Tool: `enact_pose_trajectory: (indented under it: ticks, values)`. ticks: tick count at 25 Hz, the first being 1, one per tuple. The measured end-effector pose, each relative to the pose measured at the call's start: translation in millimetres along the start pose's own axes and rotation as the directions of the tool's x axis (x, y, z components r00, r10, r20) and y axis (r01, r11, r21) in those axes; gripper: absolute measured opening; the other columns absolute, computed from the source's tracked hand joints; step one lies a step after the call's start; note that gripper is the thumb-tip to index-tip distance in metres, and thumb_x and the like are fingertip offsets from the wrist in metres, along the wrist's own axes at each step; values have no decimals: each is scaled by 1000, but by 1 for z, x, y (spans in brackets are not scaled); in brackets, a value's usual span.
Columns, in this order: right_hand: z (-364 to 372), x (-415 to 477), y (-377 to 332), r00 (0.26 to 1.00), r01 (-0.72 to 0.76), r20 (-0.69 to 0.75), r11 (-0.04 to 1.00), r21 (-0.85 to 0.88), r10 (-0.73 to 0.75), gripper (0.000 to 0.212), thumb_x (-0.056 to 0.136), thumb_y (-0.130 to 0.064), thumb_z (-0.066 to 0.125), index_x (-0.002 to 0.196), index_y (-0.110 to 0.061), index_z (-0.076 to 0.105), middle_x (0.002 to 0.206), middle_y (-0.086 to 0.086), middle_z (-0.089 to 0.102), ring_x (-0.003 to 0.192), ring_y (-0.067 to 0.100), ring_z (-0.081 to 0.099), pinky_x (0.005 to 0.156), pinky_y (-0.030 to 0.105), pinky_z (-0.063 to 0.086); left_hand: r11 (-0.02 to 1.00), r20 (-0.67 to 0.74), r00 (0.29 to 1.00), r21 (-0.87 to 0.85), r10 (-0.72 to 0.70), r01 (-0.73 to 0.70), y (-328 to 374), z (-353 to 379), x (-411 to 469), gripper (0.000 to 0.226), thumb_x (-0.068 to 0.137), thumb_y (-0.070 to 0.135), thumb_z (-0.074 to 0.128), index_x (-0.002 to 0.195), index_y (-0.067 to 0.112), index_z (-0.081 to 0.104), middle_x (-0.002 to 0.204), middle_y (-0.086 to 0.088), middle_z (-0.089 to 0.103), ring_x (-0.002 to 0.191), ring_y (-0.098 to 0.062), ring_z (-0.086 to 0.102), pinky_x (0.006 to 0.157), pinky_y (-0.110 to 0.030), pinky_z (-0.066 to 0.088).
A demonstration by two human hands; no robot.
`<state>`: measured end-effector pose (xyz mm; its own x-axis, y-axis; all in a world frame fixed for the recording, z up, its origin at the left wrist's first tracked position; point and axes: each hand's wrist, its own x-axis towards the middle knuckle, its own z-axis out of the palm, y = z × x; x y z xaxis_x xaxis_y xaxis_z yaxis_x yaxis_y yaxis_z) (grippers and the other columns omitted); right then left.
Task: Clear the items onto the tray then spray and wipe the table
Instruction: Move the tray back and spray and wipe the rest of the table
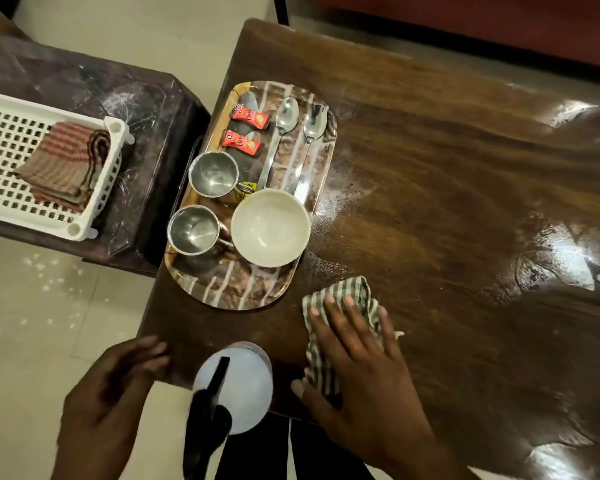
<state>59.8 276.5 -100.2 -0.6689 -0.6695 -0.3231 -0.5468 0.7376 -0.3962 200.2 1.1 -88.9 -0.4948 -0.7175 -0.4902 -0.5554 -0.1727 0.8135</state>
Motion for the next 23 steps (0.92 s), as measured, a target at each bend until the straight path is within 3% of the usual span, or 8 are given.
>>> enact_pose_trajectory:
  ticks: [3,5,7,9,13,15,19,23]
  values:
    - [-48,60,15,984,-15,-176,995,103,33,69,105,-66,40,164,-31,38,173,-6,34,162,14,23,129,37,20,932,61,946,-166,-317,323,25,18,32,24,98,-4,63,120,2,72,111,-30,78,90,-34,83,81,-34,67]
    - [-86,129,30,963,-34,-248,960,278,106,57,109,-52,46,158,-25,49,166,-2,46,152,15,40,125,37,32,877,113,908,-236,-404,419,38,33,47,24,97,-3,64,121,-3,69,110,-33,78,89,-38,83,81,-38,67]
    - [-120,201,40,947,-11,-301,943,334,117,44,111,-40,50,151,-23,58,152,-1,60,136,16,57,115,44,48,857,136,901,-278,-412,434,44,45,57,21,98,-5,63,118,-6,69,107,-34,77,85,-37,83,78,-36,68]
    - [-143,263,46,956,-49,-252,931,363,149,40,111,-36,50,149,-26,59,137,-6,68,117,12,64,104,40,54,841,141,894,-305,-425,447,49,60,62,14,100,-8,59,110,-6,68,104,-31,77,73,-31,82,69,-32,69]
    - [-154,342,43,966,-145,-136,894,425,221,32,110,-31,54,135,-22,71,123,-4,75,112,15,72,104,43,58,825,137,885,-321,-445,465,36,70,68,25,93,-17,64,118,-14,64,91,-20,78,72,-29,78,70,-37,69]
    - [-151,357,38,966,-193,-81,894,405,245,24,108,-22,57,120,-18,78,112,1,79,103,19,76,96,40,62,803,151,882,-369,-445,468,28,66,69,34,95,-18,62,128,-12,62,90,-21,82,74,-29,83,65,-37,70]
    - [-150,368,33,952,-236,-83,878,416,295,19,101,-10,64,106,-18,81,93,2,78,96,25,78,85,39,65,742,148,847,-420,-511,522,19,63,71,38,103,-17,50,139,-9,56,108,-29,74,103,-39,74,61,-34,68]
    - [-162,364,31,943,-262,-73,856,445,326,19,101,-8,66,112,-12,82,95,1,77,95,27,78,89,45,65,804,105,885,-380,-453,457,41,62,64,34,94,-16,65,127,-9,65,101,-25,80,83,-32,84,59,-31,67]
